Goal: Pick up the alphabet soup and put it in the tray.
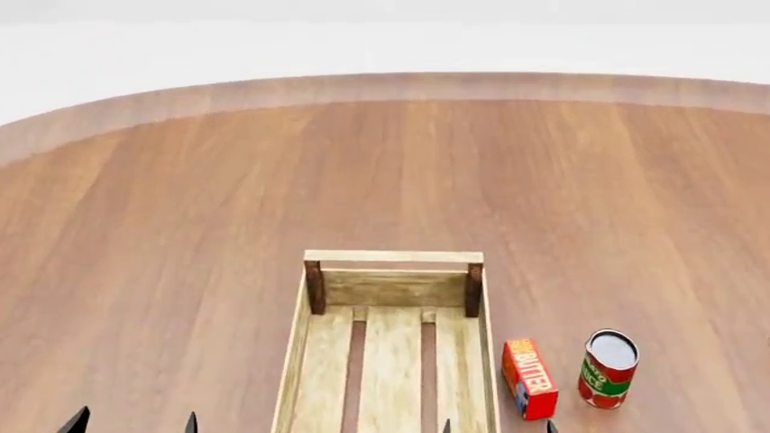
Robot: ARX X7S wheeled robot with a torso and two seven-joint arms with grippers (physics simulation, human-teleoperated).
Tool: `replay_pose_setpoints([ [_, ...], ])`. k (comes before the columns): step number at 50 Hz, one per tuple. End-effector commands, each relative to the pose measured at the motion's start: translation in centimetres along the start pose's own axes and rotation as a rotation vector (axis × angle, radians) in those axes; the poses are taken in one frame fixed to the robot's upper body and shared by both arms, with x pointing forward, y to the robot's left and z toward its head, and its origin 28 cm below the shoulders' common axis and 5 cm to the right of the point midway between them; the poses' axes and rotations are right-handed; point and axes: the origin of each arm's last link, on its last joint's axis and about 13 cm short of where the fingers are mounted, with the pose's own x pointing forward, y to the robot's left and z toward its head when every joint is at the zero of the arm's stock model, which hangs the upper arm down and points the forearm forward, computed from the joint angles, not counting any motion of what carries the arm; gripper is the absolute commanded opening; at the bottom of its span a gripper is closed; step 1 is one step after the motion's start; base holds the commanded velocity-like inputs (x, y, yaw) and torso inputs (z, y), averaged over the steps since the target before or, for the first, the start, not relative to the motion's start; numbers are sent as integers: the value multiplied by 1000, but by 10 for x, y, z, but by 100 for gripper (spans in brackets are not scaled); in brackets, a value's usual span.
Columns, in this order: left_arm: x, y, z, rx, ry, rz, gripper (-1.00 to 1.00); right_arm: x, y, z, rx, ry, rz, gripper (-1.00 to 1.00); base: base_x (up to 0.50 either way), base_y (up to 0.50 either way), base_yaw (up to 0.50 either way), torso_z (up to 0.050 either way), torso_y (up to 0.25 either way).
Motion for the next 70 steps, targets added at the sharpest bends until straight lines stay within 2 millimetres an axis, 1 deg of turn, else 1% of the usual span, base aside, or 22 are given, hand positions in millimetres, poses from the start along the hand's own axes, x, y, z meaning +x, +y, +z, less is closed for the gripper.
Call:
replay_pose_setpoints([
  [1, 0, 0, 0, 0, 1, -2, 100, 0, 0, 0, 2, 0, 0, 100, 500, 43, 0, 0, 0],
  [9, 0, 0, 0, 1, 4, -2, 100, 0, 0, 0, 6, 4, -3, 100, 140, 4, 0, 0, 0],
  [13, 0, 0, 0, 0, 4, -3, 100, -1, -1, 8, 63, 35, -34, 100, 0, 0, 0, 0, 0],
  [14, 0, 0, 0, -1, 5, -2, 100, -4, -1, 13, 54, 42, -43, 100, 0, 0, 0, 0, 0],
  [17, 0, 0, -1, -3, 7, -3, 100, -8, -1, 18, 33, 97, -98, 100, 0, 0, 0, 0, 0],
  [19, 0, 0, -1, -4, 7, -4, 100, -9, 0, 21, 54, 116, -122, 100, 0, 0, 0, 0, 0],
  [20, -1, 0, -1, -4, 8, -3, 100, -10, -1, 24, 33, 142, -179, 100, 0, 0, 0, 0, 0],
  [22, 0, 0, -1, -4, 8, -4, 100, -13, -1, 29, 53, 178, -220, 100, 0, 0, 0, 0, 0],
  [23, 0, 0, -1, -4, 8, -4, 100, -13, -1, 29, 53, 178, -220, 100, 0, 0, 0, 0, 0],
  [24, -1, -1, -1, -4, 7, -5, 100, -16, -3, 34, 57, 185, -245, 100, 0, 0, 0, 0, 0],
  [29, -1, 0, 0, -7, 8, -5, 100, -22, -8, 44, 48, 207, -367, 100, 0, 0, 0, 0, 0],
  [30, -2, 0, -1, -7, 8, -6, 100, -23, -11, 46, 31, 214, -429, 100, 0, 0, 0, 0, 0],
  [33, -2, 0, -1, -6, 9, -5, 100, -26, -14, 51, 26, 216, -495, 100, 0, 0, 0, 0, 0],
  [34, -2, 0, -1, -3, 11, -4, 100, -27, -17, 54, 23, 200, -565, 100, 0, 0, 0, 0, 0],
  [38, -2, 0, -2, 1, 14, -4, 100, -30, -21, 59, 51, 202, -655, 100, 0, 0, 0, 0, 0],
  [41, -2, -1, -1, 1, 13, -4, 100, -34, -29, 64, 123, 177, -782, 100, 0, 0, 0, 0, 0],
  [44, -2, -1, -1, 1, 12, -4, 100, -35, -33, 65, 117, 166, -836, 100, 0, 0, 0, 0, 0],
  [52, -2, 0, -2, 1, 13, -3, 100, -39, -37, 67, 175, 198, -862, 100, 0, 0, 0, 0, 0],
  [59, -2, 0, -2, 2, 13, -4, 100, -41, -55, 67, 211, 224, -950, 100, 0, 0, 0, 0, 0],
  [70, -2, 0, -3, 5, 17, -1, 100, -42, -67, 63, 205, 230, -996, 100, 0, 0, 0, 0, 0],
])
